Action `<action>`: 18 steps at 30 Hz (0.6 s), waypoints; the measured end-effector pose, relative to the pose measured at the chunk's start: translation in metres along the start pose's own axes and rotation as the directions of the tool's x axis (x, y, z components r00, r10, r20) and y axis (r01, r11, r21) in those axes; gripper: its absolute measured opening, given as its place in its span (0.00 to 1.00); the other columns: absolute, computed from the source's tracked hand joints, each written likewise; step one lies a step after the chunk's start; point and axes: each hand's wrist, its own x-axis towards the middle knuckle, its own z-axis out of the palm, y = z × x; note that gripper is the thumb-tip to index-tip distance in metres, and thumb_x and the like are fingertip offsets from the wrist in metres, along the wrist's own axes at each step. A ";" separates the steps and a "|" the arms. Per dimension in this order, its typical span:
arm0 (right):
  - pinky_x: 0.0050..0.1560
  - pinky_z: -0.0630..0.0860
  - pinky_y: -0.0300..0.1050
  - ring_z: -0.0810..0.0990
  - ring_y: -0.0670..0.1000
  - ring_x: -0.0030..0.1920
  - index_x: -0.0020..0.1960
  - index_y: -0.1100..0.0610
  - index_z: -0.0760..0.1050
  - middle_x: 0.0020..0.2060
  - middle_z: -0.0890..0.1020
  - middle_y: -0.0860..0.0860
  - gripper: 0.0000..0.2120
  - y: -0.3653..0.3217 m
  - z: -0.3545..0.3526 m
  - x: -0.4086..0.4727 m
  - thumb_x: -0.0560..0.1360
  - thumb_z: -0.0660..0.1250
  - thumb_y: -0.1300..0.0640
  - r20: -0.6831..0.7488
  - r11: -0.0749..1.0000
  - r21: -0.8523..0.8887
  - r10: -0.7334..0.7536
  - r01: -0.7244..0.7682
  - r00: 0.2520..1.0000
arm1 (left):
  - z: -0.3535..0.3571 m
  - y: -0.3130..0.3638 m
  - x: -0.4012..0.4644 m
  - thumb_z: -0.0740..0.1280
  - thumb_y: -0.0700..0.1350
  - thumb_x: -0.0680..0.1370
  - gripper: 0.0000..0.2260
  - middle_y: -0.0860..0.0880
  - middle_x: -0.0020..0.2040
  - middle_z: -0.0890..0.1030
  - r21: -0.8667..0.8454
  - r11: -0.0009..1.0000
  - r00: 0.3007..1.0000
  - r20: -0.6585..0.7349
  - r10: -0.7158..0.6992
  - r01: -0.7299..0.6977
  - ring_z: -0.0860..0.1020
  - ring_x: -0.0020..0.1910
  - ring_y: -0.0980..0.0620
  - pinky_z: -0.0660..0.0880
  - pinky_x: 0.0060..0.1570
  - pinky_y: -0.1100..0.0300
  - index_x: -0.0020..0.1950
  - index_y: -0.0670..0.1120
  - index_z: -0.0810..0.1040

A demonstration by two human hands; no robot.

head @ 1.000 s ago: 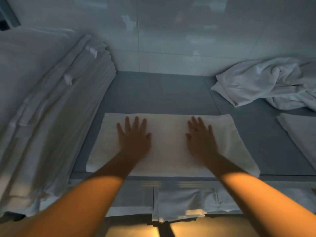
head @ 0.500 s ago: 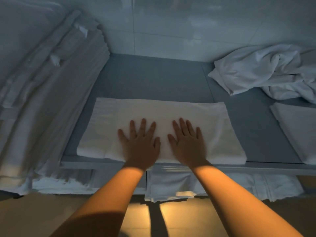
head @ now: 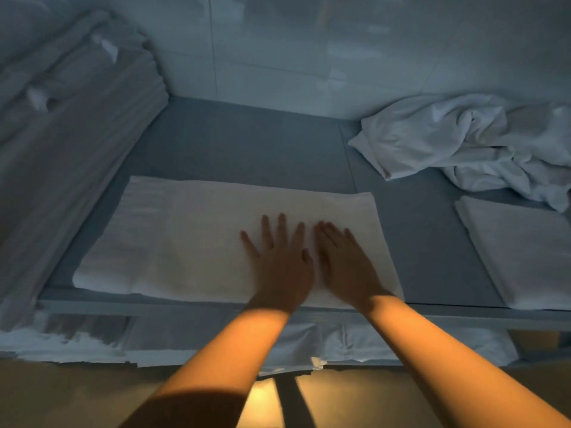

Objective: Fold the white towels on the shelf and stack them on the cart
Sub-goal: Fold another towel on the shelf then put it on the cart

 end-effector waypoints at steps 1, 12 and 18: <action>0.74 0.40 0.44 0.51 0.50 0.77 0.76 0.59 0.55 0.76 0.56 0.53 0.24 -0.001 0.001 0.006 0.81 0.53 0.57 0.018 0.997 0.040 -0.065 0.065 0.998 | 0.006 0.011 0.001 0.52 0.52 0.80 0.25 0.48 0.79 0.50 -0.001 0.999 0.999 0.009 0.034 -0.034 0.44 0.77 0.41 0.35 0.65 0.31 0.78 0.54 0.53; 0.75 0.42 0.55 0.45 0.49 0.77 0.78 0.57 0.47 0.78 0.49 0.50 0.28 0.080 -0.006 0.063 0.82 0.43 0.45 0.112 0.925 -0.037 0.380 -0.378 0.918 | 0.029 0.011 0.006 0.38 0.62 0.73 0.32 0.52 0.78 0.55 0.105 0.992 0.998 0.002 -0.064 0.064 0.50 0.77 0.42 0.35 0.65 0.30 0.77 0.57 0.55; 0.74 0.39 0.53 0.45 0.50 0.77 0.78 0.58 0.50 0.78 0.50 0.52 0.26 0.013 0.005 0.017 0.83 0.48 0.51 -0.015 0.966 0.083 0.246 -0.244 0.969 | 0.027 0.013 0.006 0.38 0.60 0.74 0.32 0.52 0.78 0.55 0.098 0.993 0.997 0.002 -0.072 0.072 0.49 0.77 0.42 0.36 0.65 0.30 0.77 0.57 0.56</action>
